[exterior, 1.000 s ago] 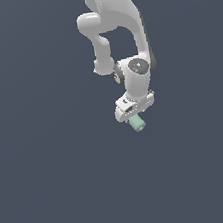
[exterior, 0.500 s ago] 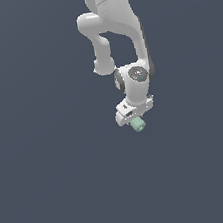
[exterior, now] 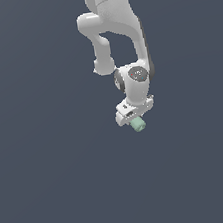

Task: Pick up the object and move it to a goal position.

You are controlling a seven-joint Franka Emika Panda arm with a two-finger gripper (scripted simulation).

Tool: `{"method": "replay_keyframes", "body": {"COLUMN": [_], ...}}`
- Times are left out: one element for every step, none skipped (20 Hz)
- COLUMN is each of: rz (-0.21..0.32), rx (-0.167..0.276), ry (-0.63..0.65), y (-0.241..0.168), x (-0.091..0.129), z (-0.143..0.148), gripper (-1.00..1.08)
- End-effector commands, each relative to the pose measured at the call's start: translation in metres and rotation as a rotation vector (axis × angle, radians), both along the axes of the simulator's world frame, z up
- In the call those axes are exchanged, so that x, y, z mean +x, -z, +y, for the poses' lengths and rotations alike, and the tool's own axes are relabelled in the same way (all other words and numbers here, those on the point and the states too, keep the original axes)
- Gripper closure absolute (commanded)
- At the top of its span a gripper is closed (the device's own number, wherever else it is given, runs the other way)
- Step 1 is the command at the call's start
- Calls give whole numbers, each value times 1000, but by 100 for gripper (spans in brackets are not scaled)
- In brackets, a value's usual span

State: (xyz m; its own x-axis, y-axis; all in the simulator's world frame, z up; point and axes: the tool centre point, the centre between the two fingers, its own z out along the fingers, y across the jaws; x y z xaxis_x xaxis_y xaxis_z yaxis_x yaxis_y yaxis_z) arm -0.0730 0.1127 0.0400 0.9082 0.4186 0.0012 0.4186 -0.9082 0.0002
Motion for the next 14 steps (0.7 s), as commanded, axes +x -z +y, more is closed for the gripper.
{"method": "replay_keyframes", "body": {"rz": [0, 0, 0, 0, 0, 0, 0, 0, 0, 0, 0, 0, 0, 0], "rx": [0, 0, 0, 0, 0, 0, 0, 0, 0, 0, 0, 0, 0, 0], "ry": [0, 0, 0, 0, 0, 0, 0, 0, 0, 0, 0, 0, 0, 0], "y": [0, -1, -2, -3, -5, -7, -10, -13, -16, -20, -24, -29, -34, -40], "x": [0, 0, -1, -1, -1, -2, -2, -3, -4, -5, -6, -7, -8, -9], "z": [0, -1, -2, -4, -6, -9, -12, -16, -20, -25, -30, -36, -42, -49], "gripper": [108, 108, 108, 108, 108, 108, 108, 108, 108, 108, 108, 108, 108, 108]}}
